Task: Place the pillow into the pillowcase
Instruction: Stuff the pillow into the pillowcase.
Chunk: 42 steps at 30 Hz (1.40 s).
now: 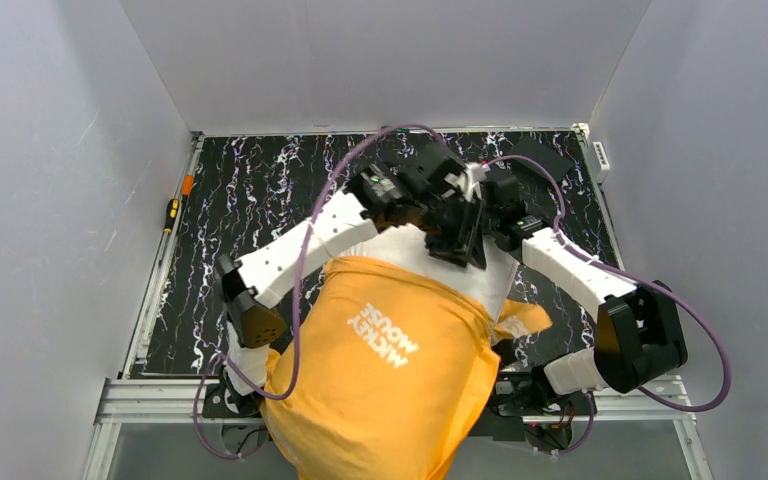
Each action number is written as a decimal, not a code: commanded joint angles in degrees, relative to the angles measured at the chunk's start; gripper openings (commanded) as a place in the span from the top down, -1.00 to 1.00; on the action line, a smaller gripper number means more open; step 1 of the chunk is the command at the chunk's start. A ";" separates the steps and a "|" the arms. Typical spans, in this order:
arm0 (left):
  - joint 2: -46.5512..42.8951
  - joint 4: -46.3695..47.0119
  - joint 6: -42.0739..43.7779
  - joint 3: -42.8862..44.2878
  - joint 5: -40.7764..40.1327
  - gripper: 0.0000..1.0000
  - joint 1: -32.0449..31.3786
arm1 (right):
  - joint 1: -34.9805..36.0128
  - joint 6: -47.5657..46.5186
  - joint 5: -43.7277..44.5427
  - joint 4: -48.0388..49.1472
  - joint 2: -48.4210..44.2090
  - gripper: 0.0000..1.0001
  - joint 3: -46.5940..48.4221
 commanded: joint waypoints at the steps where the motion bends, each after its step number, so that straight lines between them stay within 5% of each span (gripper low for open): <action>1: -13.72 -0.98 -1.99 -4.77 -11.10 -0.15 8.84 | 1.02 1.36 -8.90 -3.70 -1.41 0.97 1.97; 7: -24.08 -6.29 -7.98 -15.62 -17.23 -0.49 14.89 | 0.59 0.41 -10.29 -3.75 -0.80 0.97 2.04; 12: -27.27 -13.98 -16.75 -22.81 -14.17 -0.50 19.01 | 0.50 -0.54 -11.06 -4.22 -0.15 0.97 2.95; 18: -28.70 -7.19 -23.17 -35.55 -7.06 -0.47 19.98 | 0.50 -1.24 -12.48 -4.50 1.14 0.97 4.01; 22: -25.82 -3.66 -23.70 -35.86 -5.87 -0.31 20.38 | 0.41 -2.09 -12.89 -5.18 1.41 0.97 4.68; 24: -23.58 -2.92 -22.81 -33.39 -5.12 0.10 20.36 | 0.37 -2.50 -12.98 -5.68 1.36 0.97 5.04; 27: -19.93 -2.94 -20.72 -26.35 -3.67 1.00 20.36 | 0.29 -3.51 -12.71 -6.96 1.15 0.97 5.52; 38: -5.07 -2.50 -16.97 12.16 -7.28 1.00 20.38 | -7.53 -5.99 -13.38 -11.02 -1.30 0.97 8.69; 42: 1.06 5.55 -21.81 19.75 -2.89 1.00 20.41 | -11.11 -5.73 -16.01 -10.96 -2.92 0.97 10.33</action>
